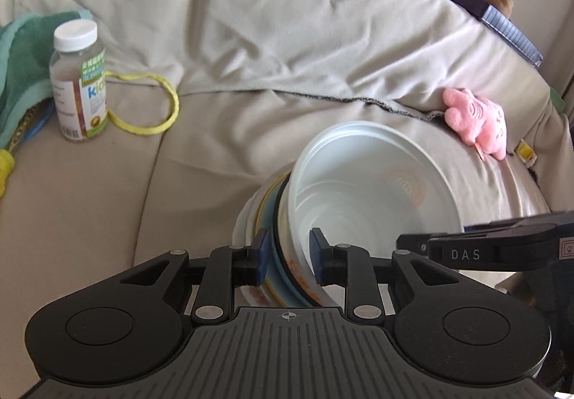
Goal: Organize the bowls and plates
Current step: 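Lower the nested bowls onto the steel bowl stack with both grippers, then open both grippers and pull back from the bowl stack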
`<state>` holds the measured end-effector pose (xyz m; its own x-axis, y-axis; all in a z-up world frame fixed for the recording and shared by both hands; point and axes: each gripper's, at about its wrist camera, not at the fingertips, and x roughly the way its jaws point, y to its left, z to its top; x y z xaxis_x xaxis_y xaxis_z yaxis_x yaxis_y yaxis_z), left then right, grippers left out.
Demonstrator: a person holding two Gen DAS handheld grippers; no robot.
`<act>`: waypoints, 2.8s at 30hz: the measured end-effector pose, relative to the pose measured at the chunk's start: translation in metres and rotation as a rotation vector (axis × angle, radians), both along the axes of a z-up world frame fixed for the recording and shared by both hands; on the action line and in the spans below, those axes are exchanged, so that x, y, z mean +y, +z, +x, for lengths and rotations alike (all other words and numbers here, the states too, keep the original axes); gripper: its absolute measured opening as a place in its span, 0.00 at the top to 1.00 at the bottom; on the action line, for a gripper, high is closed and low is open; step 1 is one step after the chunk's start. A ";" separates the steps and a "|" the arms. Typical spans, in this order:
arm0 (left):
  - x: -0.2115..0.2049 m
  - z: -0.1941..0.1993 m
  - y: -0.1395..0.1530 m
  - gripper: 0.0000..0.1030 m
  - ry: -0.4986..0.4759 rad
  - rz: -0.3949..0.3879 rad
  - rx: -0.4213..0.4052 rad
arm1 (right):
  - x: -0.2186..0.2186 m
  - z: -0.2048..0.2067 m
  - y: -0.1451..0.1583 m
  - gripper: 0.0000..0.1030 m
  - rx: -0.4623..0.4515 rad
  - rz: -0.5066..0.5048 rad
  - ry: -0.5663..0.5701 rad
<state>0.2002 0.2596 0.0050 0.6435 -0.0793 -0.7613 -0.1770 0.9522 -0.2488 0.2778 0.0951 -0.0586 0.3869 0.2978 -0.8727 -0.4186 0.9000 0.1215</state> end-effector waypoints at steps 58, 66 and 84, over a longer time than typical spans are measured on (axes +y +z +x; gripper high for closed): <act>0.036 -0.007 -0.005 0.65 0.091 -0.098 -0.044 | -0.015 -0.027 0.023 0.45 -0.120 0.120 0.032; 0.026 -0.011 -0.004 0.65 0.080 -0.044 -0.062 | -0.016 -0.034 0.020 0.44 -0.122 0.120 0.011; -0.092 -0.189 -0.006 0.82 0.068 0.088 -0.396 | -0.067 -0.209 0.014 0.39 -0.416 0.247 0.055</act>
